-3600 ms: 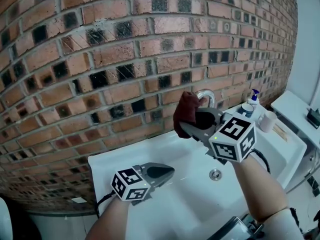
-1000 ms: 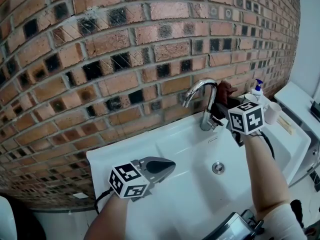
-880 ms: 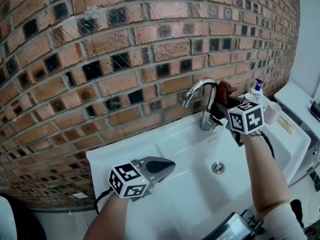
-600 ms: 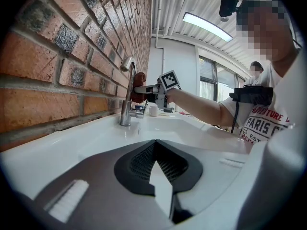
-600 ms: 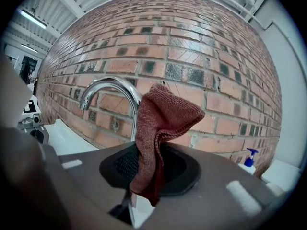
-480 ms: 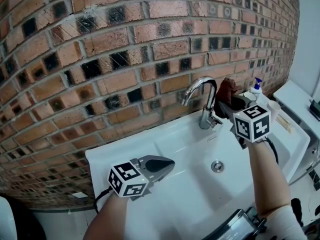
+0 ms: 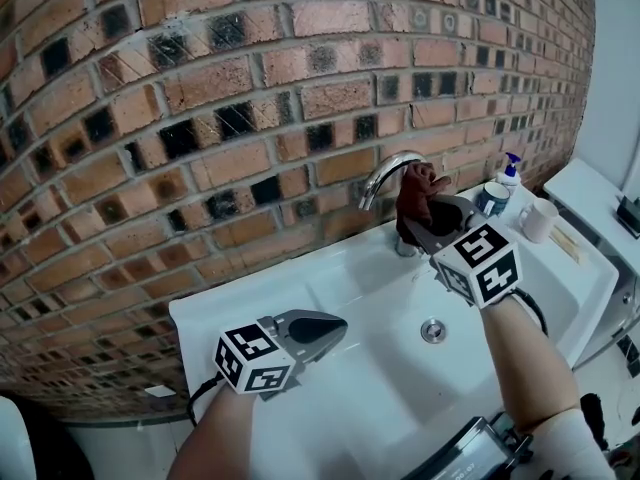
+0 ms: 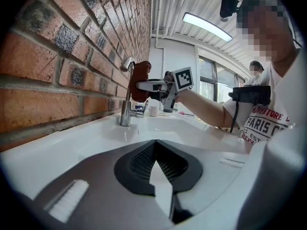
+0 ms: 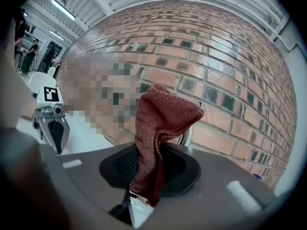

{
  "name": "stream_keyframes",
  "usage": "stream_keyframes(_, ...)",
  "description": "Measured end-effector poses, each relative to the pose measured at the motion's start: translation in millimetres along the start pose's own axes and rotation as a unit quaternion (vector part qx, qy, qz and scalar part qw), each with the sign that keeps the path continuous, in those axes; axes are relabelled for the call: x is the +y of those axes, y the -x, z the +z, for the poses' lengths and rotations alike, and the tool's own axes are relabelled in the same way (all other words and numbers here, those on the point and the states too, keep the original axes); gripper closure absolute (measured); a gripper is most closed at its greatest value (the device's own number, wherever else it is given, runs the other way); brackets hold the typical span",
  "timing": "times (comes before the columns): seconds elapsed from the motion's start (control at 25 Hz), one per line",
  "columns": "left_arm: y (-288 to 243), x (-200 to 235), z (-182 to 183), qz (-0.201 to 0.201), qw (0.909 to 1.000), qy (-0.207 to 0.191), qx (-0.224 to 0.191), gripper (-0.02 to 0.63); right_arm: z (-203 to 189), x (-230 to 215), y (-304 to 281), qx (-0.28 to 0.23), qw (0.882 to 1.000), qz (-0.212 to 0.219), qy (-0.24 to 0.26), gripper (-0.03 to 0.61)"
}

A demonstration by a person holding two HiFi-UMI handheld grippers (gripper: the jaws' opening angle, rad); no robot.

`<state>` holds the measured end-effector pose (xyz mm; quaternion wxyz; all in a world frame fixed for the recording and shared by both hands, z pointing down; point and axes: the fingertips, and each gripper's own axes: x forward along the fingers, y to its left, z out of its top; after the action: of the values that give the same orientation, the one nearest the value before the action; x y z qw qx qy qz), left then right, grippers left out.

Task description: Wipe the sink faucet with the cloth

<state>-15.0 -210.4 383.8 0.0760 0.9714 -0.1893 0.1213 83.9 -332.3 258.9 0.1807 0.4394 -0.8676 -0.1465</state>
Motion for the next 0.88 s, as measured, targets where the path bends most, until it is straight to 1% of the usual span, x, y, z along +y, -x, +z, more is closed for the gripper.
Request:
stream_keyframes(0.32,0,0,0,0.0,1.0,0.0,0.0,0.607,-30,1,-26,0.061,0.996,-0.024,0.06,0.489)
stream_keyframes(0.6,0,1,0,0.001,1.0,-0.001,0.0,0.607,-40,-11,-29,0.085,0.992,-0.055,0.077,0.489)
stream_keyframes(0.88,0,1,0,0.0,1.0,-0.001,0.0,0.607,-40,-17,-30,0.093,0.992,-0.055,0.063,0.489)
